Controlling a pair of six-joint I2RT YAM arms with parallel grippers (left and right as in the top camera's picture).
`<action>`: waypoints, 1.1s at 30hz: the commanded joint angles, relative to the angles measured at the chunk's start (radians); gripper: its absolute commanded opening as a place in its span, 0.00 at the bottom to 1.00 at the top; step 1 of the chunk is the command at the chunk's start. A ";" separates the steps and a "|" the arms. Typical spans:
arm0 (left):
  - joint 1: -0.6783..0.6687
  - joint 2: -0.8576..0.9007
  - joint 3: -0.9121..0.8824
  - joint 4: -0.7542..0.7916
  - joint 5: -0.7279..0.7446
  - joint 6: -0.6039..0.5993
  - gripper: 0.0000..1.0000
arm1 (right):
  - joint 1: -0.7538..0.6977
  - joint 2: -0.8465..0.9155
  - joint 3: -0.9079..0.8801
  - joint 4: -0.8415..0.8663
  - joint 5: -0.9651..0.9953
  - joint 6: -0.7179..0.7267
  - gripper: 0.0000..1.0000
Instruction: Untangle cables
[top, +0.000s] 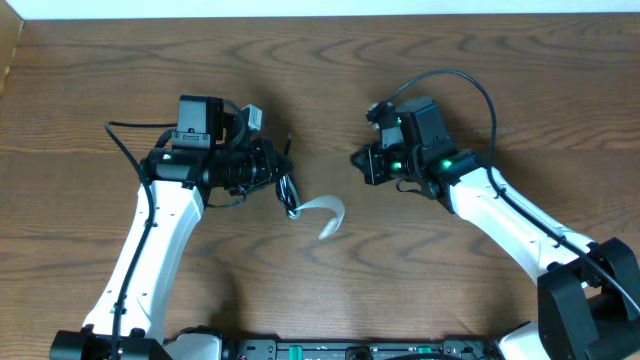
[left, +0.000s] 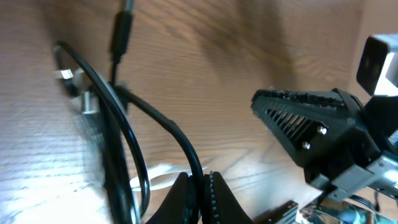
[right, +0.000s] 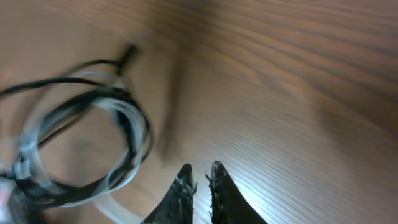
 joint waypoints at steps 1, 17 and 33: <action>0.005 0.004 0.013 0.039 0.126 0.014 0.08 | 0.020 -0.014 0.011 0.031 -0.157 -0.014 0.05; 0.005 0.004 0.012 0.201 0.261 0.013 0.08 | -0.063 -0.014 0.011 0.031 -0.307 0.002 0.40; 0.005 0.004 0.012 0.223 -0.127 -1.334 0.08 | -0.076 -0.017 0.011 0.019 -0.284 0.077 0.56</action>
